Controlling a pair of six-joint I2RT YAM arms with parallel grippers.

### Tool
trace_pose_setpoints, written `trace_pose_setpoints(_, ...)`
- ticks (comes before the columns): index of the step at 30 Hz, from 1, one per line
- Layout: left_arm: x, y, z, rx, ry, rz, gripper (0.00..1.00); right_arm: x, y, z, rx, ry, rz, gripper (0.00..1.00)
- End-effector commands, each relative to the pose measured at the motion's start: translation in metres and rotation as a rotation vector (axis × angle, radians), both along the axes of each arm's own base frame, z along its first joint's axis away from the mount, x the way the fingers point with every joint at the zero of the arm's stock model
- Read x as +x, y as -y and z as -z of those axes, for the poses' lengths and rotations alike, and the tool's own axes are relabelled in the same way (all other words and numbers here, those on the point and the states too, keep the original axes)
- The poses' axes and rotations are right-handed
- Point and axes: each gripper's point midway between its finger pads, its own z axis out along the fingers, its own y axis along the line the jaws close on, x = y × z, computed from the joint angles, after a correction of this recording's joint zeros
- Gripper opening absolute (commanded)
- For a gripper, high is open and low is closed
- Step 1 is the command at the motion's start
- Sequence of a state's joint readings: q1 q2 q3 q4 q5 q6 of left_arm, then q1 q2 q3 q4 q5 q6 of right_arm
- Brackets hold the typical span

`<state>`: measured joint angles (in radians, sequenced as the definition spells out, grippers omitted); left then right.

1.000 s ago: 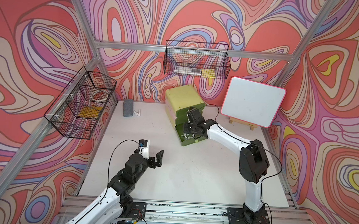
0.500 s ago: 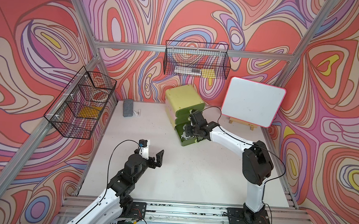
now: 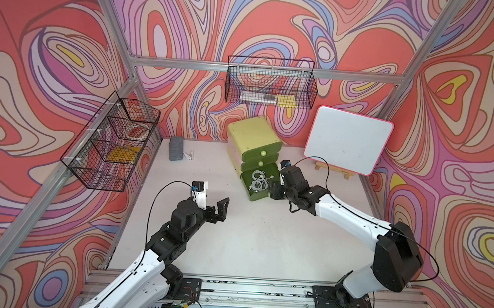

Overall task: Place the wired earphones into the drawer by color
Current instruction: Place the wired earphones in the drawer, then close the drawer in the storage box.

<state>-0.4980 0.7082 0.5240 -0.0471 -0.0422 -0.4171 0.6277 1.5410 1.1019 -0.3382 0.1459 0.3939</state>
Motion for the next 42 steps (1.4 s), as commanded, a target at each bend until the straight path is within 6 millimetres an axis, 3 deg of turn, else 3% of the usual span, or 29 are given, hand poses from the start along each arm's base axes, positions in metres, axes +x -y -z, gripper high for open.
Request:
trace_pose_setpoints(1,0.006,0.009,-0.016,-0.032,-0.056,0.008,0.99,-0.003,0.009,0.002,-0.005,0.048,0.003,0.63)
trace_pose_setpoints(7,0.035,0.024,-0.04,-0.016,-0.106,-0.002,0.99,-0.011,0.02,0.009,0.017,0.088,0.031,0.76)
trace_pose_setpoints(8,0.042,0.026,-0.043,-0.013,-0.111,-0.01,0.99,-0.012,0.021,0.011,0.023,0.089,0.039,0.88)
trace_pose_setpoints(9,0.048,0.028,-0.047,-0.01,-0.113,-0.016,0.99,-0.013,0.022,0.012,0.031,0.093,0.04,0.93)
trace_pose_setpoints(19,0.116,0.043,-0.079,-0.014,-0.139,-0.026,0.99,-0.023,0.027,0.025,0.068,0.098,0.039,0.98)
trace_pose_setpoints(32,0.188,0.028,-0.064,0.07,-0.207,-0.083,0.99,-0.021,0.041,0.024,0.1,0.162,0.082,0.98)
trace_pose_setpoints(42,0.217,0.037,-0.048,0.075,-0.242,-0.044,0.99,-0.018,0.049,0.024,0.082,0.221,0.104,0.98)
